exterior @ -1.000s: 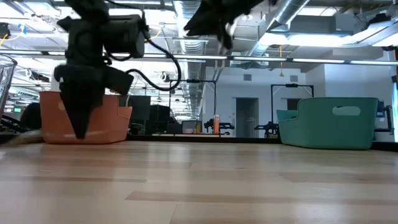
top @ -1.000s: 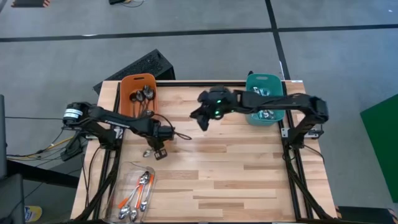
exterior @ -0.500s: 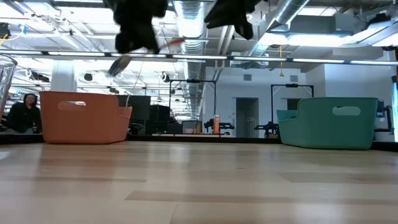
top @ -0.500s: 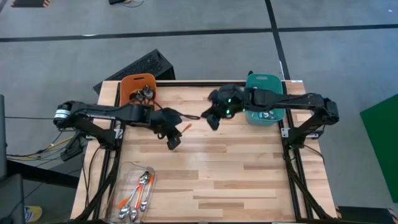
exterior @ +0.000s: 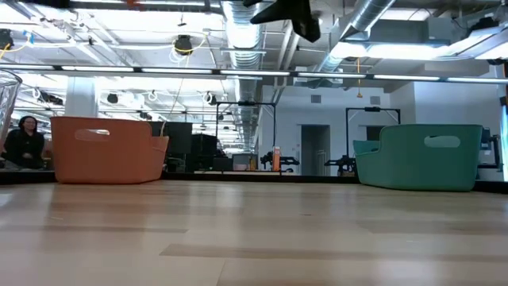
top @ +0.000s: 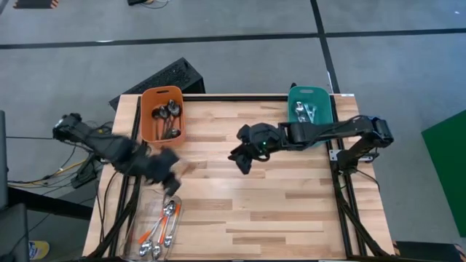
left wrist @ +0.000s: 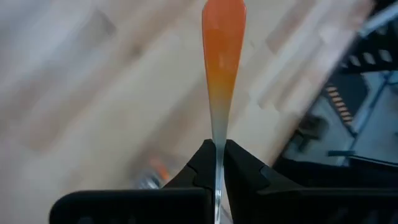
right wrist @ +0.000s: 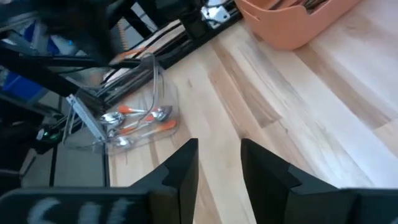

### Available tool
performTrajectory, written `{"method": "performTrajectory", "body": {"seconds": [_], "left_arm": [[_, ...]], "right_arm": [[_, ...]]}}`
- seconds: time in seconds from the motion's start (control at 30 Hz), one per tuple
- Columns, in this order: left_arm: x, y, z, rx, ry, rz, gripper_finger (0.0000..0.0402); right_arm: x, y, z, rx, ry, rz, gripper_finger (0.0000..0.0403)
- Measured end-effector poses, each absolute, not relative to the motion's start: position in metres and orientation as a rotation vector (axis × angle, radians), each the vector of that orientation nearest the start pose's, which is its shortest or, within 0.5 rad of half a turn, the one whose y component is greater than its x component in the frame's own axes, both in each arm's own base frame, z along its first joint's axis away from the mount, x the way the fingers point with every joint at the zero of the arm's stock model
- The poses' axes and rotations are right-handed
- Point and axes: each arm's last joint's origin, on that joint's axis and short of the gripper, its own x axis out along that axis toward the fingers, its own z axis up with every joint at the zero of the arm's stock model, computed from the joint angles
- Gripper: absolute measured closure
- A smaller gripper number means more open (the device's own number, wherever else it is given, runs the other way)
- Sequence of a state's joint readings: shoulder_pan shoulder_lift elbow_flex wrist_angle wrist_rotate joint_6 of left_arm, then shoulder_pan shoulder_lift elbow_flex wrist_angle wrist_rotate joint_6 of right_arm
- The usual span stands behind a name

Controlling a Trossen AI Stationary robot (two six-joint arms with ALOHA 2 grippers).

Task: Sort silverware by color (type)
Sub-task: Put the orange spoon into the transparent bin, then return to Home Position

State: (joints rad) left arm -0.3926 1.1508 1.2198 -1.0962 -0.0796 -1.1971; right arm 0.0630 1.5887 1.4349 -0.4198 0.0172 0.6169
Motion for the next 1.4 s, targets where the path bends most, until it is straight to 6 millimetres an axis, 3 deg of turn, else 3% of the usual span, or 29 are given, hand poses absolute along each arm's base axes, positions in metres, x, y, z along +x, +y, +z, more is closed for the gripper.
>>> {"method": "performTrajectory", "body": {"seconds": [0.27,0.5,0.6,0.87,1.07,1.27,1.4], "left_arm": [[0.134,-0.153,0.33,-0.945,1.009,0.43,0.0399],[0.123,-0.196,0.286,-0.971,1.056,0.535,0.0382],[0.122,-0.205,0.268,-0.968,1.085,0.586,0.0361],[0.114,-0.2,0.223,-0.88,1.217,0.73,0.0296],[0.101,-0.187,0.197,-0.889,1.397,0.785,0.0287],[0.088,-0.184,0.204,-0.912,1.455,0.764,0.0293],[0.089,-0.176,0.221,-0.96,1.36,0.664,0.0299]], "right_arm": [[0.357,0.031,0.337,0.593,0.552,-0.16,0.0258],[0.357,0.025,0.338,0.625,0.537,-0.181,0.0257],[0.358,0.027,0.338,0.653,0.537,-0.178,0.0257],[0.354,0.052,0.336,0.671,0.572,-0.133,0.0257],[0.346,0.072,0.33,0.661,0.658,-0.142,0.0257],[0.329,0.085,0.325,0.614,0.724,-0.273,0.0257],[0.312,0.084,0.34,0.56,0.663,-0.341,0.0257]]}}
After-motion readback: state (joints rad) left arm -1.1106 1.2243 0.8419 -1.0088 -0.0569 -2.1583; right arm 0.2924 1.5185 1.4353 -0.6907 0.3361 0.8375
